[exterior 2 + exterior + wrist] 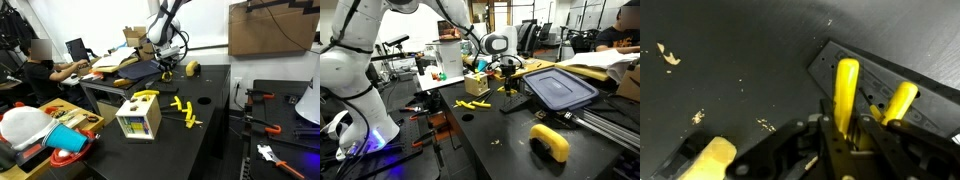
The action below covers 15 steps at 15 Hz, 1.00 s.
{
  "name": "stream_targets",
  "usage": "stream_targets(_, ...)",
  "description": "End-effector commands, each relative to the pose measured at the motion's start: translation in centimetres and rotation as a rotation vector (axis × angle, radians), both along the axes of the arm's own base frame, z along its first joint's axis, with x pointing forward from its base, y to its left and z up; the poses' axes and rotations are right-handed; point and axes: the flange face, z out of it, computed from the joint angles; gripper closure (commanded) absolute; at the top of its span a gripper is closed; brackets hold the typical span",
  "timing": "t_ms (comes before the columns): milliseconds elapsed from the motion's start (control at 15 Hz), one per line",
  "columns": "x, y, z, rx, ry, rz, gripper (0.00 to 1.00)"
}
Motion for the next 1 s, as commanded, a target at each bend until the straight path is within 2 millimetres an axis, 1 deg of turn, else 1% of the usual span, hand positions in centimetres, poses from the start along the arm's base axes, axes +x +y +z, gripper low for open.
stream_targets(0,-0.70,0.22,0.46,-0.035,0.004,0.021,0.96)
stream_targets(200,-0.66,-0.29,1.10,-0.051,-0.005,0.023,0.96)
stream_targets(400,-0.63,-0.66,1.16,-0.057,-0.008,0.019,0.96)
stream_targets(933,0.01,-0.07,0.59,-0.050,-0.006,0.030,0.96)
